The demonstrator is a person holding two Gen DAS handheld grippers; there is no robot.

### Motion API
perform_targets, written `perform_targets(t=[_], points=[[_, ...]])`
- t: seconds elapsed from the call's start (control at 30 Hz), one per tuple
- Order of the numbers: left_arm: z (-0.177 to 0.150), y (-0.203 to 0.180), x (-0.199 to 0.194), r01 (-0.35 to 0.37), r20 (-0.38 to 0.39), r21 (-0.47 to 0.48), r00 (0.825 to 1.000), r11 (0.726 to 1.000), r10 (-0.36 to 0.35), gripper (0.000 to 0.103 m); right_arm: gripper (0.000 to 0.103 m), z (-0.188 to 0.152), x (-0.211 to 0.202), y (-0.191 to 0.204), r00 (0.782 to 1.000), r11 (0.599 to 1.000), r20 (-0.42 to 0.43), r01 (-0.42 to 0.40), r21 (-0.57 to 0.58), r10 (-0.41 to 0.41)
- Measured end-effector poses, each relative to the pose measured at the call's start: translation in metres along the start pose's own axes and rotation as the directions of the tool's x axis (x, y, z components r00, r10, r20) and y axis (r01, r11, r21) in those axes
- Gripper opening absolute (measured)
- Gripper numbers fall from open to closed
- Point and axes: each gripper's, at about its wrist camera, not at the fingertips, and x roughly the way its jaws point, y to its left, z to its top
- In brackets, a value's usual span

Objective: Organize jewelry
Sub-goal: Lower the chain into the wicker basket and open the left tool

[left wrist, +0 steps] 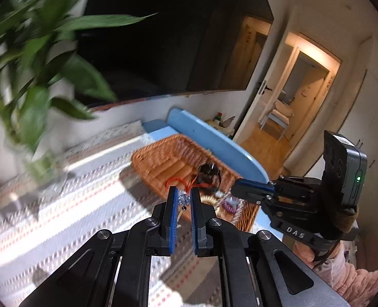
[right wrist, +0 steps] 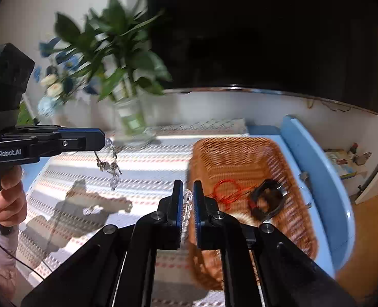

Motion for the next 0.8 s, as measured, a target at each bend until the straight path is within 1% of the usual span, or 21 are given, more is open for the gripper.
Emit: perform_targets(t=[0.13, 0.23, 0.27, 0.33, 0.43, 0.5, 0.53, 0.67, 0.77, 0.8], points=[[0.028, -0.007, 0.031, 0.035, 0.001, 0.003, 0.999, 0.999, -0.035, 0.009, 0.008, 0.018, 0.017, -0.023, 0.999, 0.999, -0.011, 0.039, 0.027, -0.039], [0.040, -0.004, 0.071, 0.091, -0.019, -0.057, 0.996, 0.994, -0.092, 0.009, 0.008, 0.029, 0.037, -0.038, 0.997, 0.996, -0.030, 0.074, 0.049, -0.073], [0.042, -0.003, 0.082, 0.090, -0.025, -0.063, 0.995, 0.994, -0.092, 0.009, 0.008, 0.035, 0.051, -0.047, 0.994, 0.994, -0.057, 0.093, 0.065, -0.090], [0.045, -0.001, 0.108, 0.052, -0.031, -0.059, 0.998, 0.997, -0.054, 0.009, 0.008, 0.041, 0.073, -0.062, 0.988, 0.988, -0.103, 0.121, 0.096, -0.112], [0.043, 0.006, 0.146, 0.005, -0.048, -0.058, 0.999, 0.998, -0.008, 0.009, 0.008, 0.045, 0.107, -0.087, 0.979, 0.978, -0.169, 0.138, 0.159, -0.110], [0.041, 0.014, 0.172, -0.001, -0.070, -0.088, 0.998, 0.996, -0.005, 0.009, 0.008, 0.044, 0.126, -0.099, 0.973, 0.970, -0.208, 0.141, 0.196, -0.099], [0.039, 0.019, 0.184, 0.007, -0.085, -0.108, 0.996, 0.994, -0.016, 0.009, 0.008, 0.043, 0.135, -0.103, 0.970, 0.967, -0.225, 0.142, 0.210, -0.093], [0.031, 0.029, 0.206, 0.009, -0.100, -0.124, 0.995, 0.992, -0.021, 0.009, 0.008, 0.036, 0.158, -0.112, 0.958, 0.963, -0.264, 0.166, 0.213, -0.107], [0.027, 0.033, 0.211, -0.012, -0.118, -0.126, 0.993, 0.992, -0.003, 0.010, 0.009, 0.032, 0.165, -0.118, 0.954, 0.960, -0.280, 0.171, 0.224, -0.104], [0.027, 0.034, 0.211, -0.005, -0.124, -0.130, 0.992, 0.992, -0.011, 0.014, 0.009, 0.031, 0.166, -0.121, 0.954, 0.957, -0.280, 0.172, 0.233, -0.104]])
